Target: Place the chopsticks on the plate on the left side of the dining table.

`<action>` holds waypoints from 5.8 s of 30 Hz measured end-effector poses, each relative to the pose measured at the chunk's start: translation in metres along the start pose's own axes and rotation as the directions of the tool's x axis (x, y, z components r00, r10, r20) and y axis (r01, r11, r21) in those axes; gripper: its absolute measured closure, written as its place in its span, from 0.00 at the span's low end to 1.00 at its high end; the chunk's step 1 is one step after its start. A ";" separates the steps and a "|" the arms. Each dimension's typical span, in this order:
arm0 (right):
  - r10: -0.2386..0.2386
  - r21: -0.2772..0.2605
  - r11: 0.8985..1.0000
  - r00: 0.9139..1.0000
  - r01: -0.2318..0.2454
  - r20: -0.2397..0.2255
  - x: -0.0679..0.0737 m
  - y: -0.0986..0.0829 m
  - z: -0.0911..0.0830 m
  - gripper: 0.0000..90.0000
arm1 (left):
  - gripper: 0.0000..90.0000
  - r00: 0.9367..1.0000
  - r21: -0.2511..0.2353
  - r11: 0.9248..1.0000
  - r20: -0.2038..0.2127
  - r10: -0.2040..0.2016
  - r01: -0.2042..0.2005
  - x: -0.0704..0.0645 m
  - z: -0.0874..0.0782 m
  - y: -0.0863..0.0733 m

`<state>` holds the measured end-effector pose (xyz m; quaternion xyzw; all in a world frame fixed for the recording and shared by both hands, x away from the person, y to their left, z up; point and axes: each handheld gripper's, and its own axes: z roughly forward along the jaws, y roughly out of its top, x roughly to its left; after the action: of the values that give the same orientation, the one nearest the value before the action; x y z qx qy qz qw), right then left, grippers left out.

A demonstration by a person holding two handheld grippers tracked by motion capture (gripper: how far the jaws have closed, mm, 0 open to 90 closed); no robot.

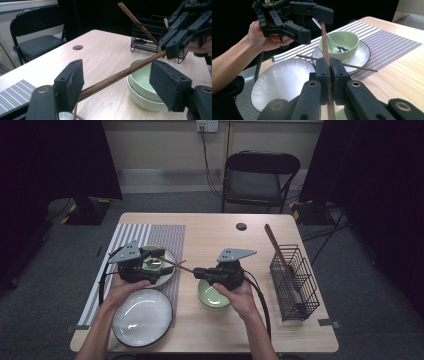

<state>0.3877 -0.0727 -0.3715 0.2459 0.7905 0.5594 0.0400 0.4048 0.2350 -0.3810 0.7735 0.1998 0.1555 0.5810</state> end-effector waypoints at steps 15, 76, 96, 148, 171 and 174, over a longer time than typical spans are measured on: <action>0.012 0.017 1.000 1.000 -0.013 0.021 0.000 0.010 -0.006 0.96 | 0.33 0.998 0.105 0.993 -0.016 0.060 -0.058 -0.003 0.019 -0.013; -0.005 -0.124 0.992 1.000 0.003 -0.016 -0.011 0.053 0.016 0.30 | 0.94 0.967 0.036 0.992 0.223 -0.123 0.118 -0.011 0.023 -0.007; -0.020 -0.209 0.978 0.999 0.009 -0.049 0.004 0.049 0.032 0.93 | 0.93 0.967 0.038 0.992 0.221 -0.127 0.122 -0.018 0.032 -0.009; 0.039 -0.184 0.983 0.993 -0.018 0.114 -0.012 0.058 0.018 0.30 | 0.94 0.966 -0.018 0.990 0.221 -0.131 0.139 -0.011 0.010 0.002; 0.046 -0.140 0.990 0.987 -0.024 0.156 -0.022 0.055 0.016 0.21 | 0.94 0.966 -0.044 0.986 0.212 -0.149 0.162 -0.004 -0.001 0.003; 0.051 -0.140 0.990 0.987 -0.029 0.155 -0.024 0.054 0.017 0.20 | 0.94 0.966 -0.044 0.986 0.212 -0.150 0.162 -0.003 -0.003 0.004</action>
<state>0.4332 -0.0555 -0.3345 0.3019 0.7394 0.5919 0.1082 0.4013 0.2347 -0.3767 0.7492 0.1936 0.0337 0.6325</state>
